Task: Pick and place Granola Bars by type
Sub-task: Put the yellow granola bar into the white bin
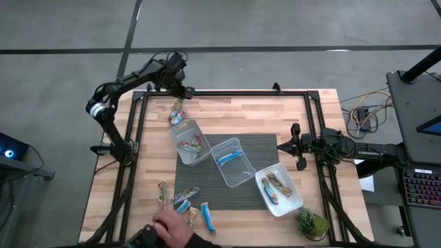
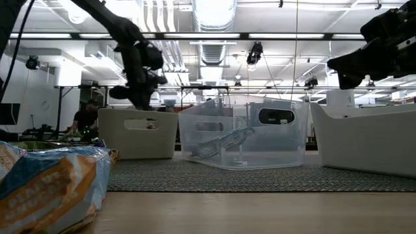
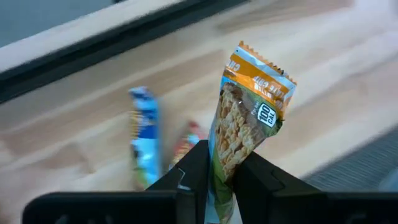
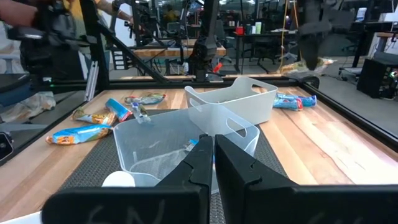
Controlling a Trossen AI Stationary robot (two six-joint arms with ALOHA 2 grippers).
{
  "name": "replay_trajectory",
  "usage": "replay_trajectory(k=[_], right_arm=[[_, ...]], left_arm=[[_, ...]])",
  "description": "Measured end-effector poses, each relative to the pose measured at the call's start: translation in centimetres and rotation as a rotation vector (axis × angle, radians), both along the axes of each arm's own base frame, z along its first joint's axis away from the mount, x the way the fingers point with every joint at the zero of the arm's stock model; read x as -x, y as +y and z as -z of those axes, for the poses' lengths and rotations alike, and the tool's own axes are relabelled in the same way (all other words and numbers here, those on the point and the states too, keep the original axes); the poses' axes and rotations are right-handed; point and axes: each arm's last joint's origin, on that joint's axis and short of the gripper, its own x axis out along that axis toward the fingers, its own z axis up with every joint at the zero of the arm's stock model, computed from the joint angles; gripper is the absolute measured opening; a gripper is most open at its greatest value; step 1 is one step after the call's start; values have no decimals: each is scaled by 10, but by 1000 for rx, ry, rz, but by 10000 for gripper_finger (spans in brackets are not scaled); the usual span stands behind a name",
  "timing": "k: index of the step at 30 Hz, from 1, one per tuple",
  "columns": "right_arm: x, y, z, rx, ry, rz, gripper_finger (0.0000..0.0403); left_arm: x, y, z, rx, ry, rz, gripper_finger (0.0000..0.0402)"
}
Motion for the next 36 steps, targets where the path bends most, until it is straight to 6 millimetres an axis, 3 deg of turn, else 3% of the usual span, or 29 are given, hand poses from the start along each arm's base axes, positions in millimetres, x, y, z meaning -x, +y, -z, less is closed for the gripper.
replay_trajectory(k=[8,16,27,36], right_arm=[[0,0,0,0,0,1,8],[0,0,0,0,0,0,8],[0,0,0,0,0,0,8],[0,0,0,0,0,0,8]], left_arm=[[-38,-27,-23,-8,-107,142,47],[-74,-67,-41,-37,-157,293,47],[-117,-129,-46,-31,-287,531,47],[-139,-173,-52,25,-389,529,47]])
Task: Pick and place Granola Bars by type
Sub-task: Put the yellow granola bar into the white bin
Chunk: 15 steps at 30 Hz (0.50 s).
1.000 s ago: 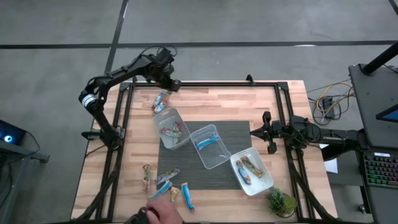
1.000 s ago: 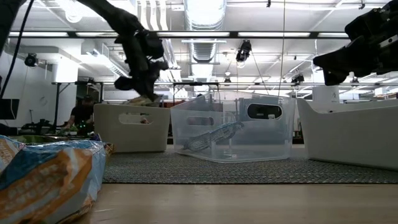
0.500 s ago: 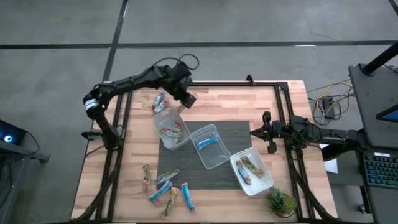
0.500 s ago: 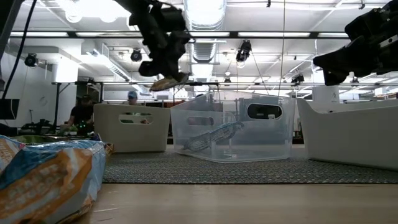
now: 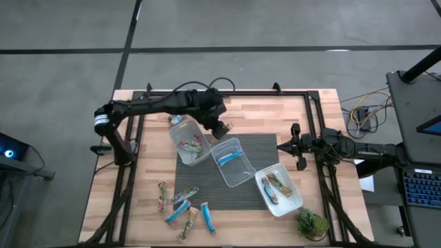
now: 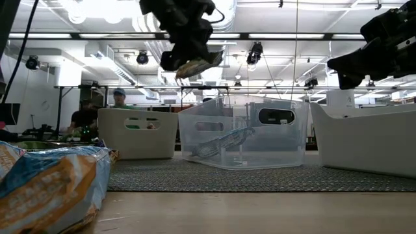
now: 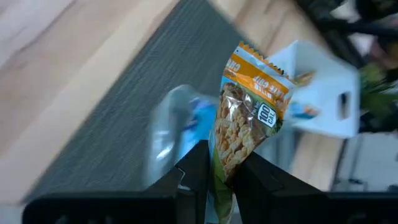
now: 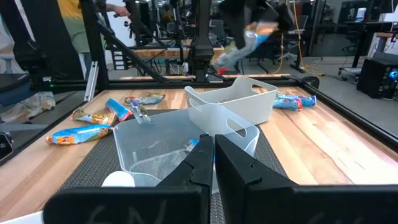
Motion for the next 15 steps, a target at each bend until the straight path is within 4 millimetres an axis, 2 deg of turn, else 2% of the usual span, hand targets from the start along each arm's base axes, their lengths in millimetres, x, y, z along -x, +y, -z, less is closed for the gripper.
replay_trajectory(k=[7,15], right_arm=[[0,0,0,0,0,0,8],[0,0,0,0,0,0,8]], left_arm=[[-23,-29,-17,60,-230,-14,47],[-35,-60,-31,126,-385,24,47]])
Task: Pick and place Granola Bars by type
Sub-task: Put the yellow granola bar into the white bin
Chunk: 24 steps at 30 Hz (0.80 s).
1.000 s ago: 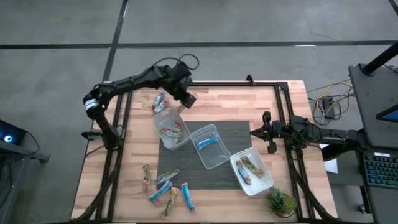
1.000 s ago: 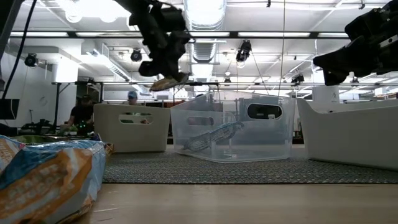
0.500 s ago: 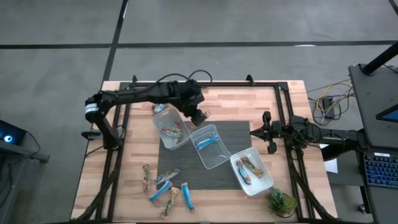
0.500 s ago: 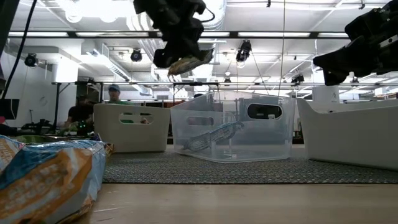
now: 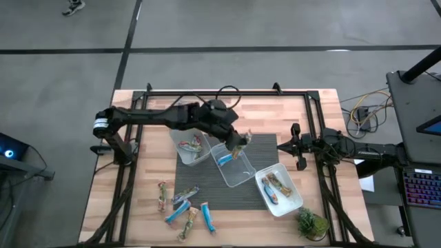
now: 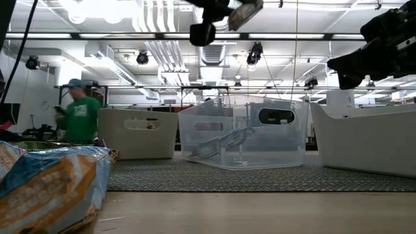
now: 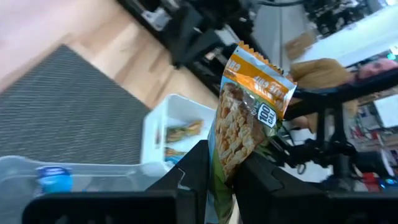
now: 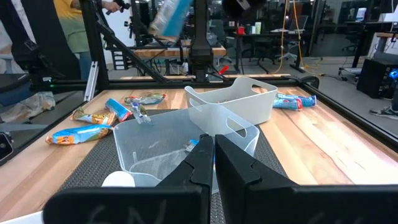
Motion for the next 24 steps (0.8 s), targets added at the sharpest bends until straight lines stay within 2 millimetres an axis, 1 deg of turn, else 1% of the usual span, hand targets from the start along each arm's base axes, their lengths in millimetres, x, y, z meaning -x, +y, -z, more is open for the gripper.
replay_trajectory(k=[6,14,18,22,24], right_arm=[[0,0,0,0,0,0,8],[0,0,0,0,0,1,8],[0,0,0,0,0,0,8],[0,0,0,0,1,0,8],[0,0,0,1,-1,1,8]], left_arm=[[-7,-19,2,-7,-35,54,47],[-10,-45,-9,-77,-179,163,47],[-11,-52,-18,-119,-248,196,47],[-20,-55,-17,-133,-249,209,47],[-28,-57,-18,-135,-272,213,47]])
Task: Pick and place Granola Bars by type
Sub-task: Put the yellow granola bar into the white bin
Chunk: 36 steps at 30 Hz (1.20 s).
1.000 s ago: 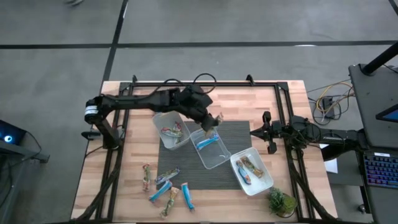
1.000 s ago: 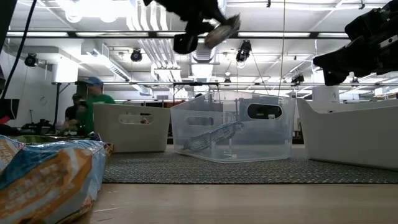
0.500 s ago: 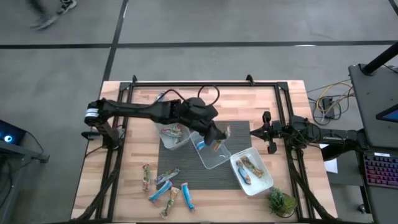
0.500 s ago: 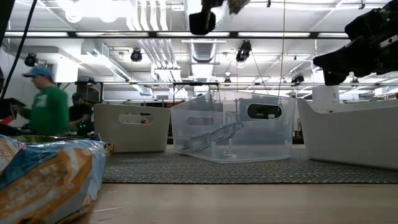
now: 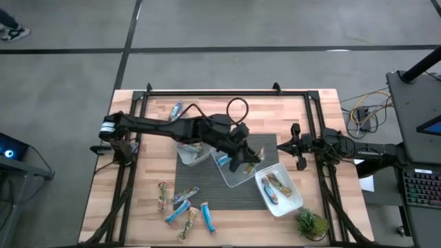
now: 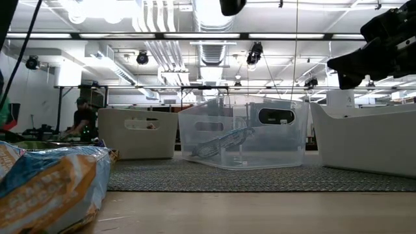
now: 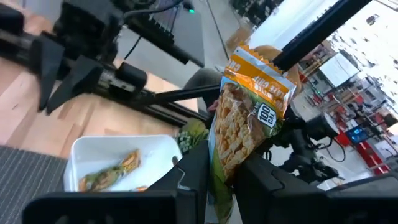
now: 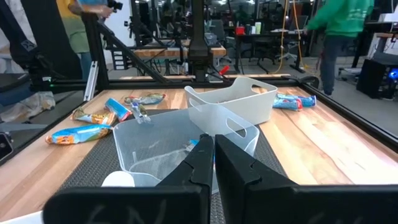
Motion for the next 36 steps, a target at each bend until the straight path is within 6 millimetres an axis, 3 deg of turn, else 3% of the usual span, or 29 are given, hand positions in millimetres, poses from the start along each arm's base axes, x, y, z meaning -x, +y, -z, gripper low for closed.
replay_trajectory(k=[11,21,36], right_arm=[[0,0,0,-1,6,0,8],[0,0,0,-1,6,0,9],[0,0,0,-1,6,0,8]], left_arm=[[-40,-10,6,-25,-29,82,47],[-77,-18,38,-54,-10,169,47],[-94,-32,64,-477,-216,325,47]])
